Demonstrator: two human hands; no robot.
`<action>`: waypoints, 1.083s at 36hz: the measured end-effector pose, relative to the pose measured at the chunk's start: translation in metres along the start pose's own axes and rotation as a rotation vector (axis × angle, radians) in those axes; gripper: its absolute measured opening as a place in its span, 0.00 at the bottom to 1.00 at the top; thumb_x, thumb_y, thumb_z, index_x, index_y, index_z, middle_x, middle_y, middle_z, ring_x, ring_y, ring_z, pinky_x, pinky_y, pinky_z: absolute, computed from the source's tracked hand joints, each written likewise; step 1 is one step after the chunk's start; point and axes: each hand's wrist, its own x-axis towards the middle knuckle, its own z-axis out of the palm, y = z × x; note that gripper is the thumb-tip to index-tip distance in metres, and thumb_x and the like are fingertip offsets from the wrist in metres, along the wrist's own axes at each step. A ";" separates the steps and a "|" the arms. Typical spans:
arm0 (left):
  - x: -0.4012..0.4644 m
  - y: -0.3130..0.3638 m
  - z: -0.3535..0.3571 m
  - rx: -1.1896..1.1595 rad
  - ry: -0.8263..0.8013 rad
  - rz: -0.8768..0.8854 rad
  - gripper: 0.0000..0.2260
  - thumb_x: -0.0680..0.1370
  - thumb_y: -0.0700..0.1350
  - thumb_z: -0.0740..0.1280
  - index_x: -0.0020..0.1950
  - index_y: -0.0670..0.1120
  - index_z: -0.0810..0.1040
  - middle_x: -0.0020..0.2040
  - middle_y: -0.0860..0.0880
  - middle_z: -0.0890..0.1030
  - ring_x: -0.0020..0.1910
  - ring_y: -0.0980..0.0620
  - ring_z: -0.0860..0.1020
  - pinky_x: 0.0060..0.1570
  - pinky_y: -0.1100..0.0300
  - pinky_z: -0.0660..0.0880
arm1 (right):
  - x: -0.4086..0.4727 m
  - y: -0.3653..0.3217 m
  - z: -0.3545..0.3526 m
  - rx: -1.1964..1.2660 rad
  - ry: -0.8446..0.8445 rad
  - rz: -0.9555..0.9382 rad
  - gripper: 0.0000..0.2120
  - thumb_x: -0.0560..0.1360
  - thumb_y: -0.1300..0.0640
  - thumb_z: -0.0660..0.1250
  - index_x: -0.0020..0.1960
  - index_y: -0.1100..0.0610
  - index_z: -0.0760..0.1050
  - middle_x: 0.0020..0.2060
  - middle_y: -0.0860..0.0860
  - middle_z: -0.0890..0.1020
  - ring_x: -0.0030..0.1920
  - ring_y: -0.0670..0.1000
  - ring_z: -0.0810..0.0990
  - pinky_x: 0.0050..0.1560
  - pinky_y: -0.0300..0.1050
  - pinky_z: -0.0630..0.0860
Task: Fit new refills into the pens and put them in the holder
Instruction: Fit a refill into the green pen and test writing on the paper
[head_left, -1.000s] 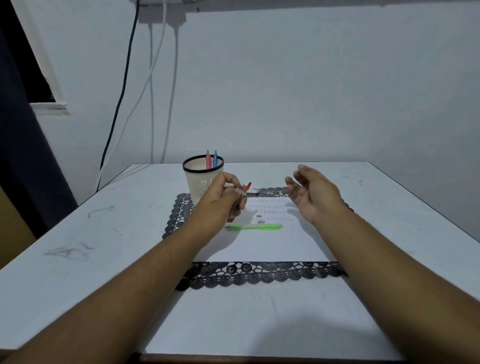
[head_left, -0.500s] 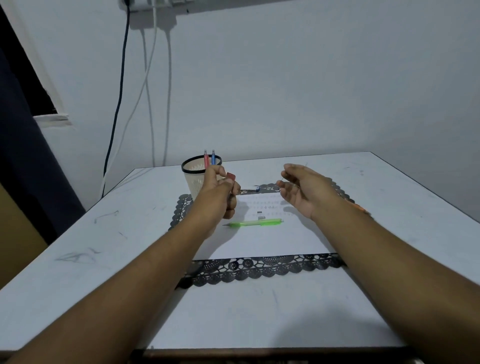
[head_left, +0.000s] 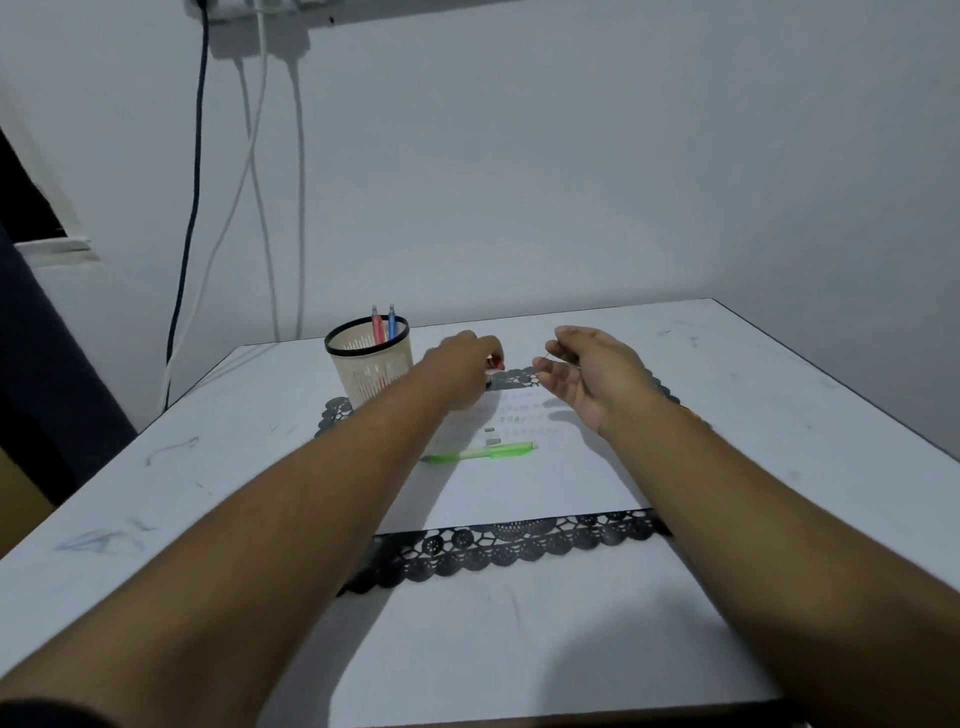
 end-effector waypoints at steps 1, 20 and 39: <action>0.004 0.000 0.000 0.027 0.002 -0.006 0.13 0.81 0.39 0.66 0.63 0.53 0.75 0.58 0.47 0.75 0.56 0.45 0.74 0.55 0.49 0.74 | 0.001 0.001 -0.001 0.002 -0.002 -0.002 0.02 0.83 0.63 0.66 0.51 0.60 0.75 0.40 0.56 0.79 0.29 0.52 0.83 0.29 0.42 0.81; -0.056 0.002 -0.023 -0.140 0.143 0.100 0.15 0.81 0.37 0.62 0.62 0.51 0.79 0.56 0.53 0.78 0.56 0.52 0.75 0.56 0.54 0.74 | 0.010 0.004 -0.001 -0.153 -0.065 -0.065 0.03 0.80 0.63 0.70 0.48 0.60 0.78 0.42 0.57 0.79 0.34 0.55 0.83 0.41 0.49 0.85; -0.125 -0.014 0.003 -0.156 0.253 0.165 0.06 0.82 0.56 0.63 0.55 0.56 0.76 0.49 0.60 0.75 0.48 0.60 0.71 0.44 0.63 0.68 | 0.010 0.009 -0.008 -0.236 -0.060 -0.149 0.02 0.79 0.62 0.72 0.49 0.61 0.81 0.43 0.57 0.80 0.34 0.55 0.83 0.41 0.51 0.85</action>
